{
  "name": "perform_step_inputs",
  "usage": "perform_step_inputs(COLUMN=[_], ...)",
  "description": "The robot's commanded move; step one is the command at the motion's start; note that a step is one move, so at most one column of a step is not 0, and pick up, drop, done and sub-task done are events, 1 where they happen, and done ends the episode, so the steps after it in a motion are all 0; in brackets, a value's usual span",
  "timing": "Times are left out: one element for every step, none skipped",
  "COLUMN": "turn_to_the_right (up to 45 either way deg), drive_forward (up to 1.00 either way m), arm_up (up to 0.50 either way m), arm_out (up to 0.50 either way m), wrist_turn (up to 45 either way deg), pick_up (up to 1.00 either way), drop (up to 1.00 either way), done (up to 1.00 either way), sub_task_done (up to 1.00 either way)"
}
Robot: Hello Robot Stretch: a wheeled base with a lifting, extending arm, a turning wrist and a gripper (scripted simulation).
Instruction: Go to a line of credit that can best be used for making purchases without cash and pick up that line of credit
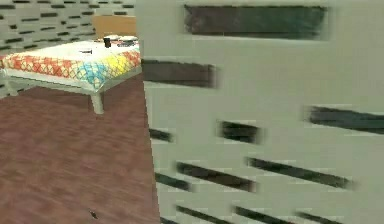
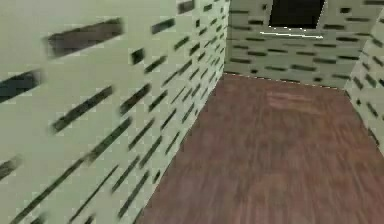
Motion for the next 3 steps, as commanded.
perform_step_inputs(turn_to_the_right=[-45.0,-24.0,0.0], drive_forward=[0.0,0.0,0.75], arm_up=[0.0,0.0,0.0], arm_out=[0.0,0.0,0.0], wrist_turn=[0.0,0.0,0.0], pick_up=[0.0,0.0,0.0], drop=[0.0,0.0,0.0], done=[0.0,0.0,0.0], sub_task_done=[0.0,0.0,0.0])
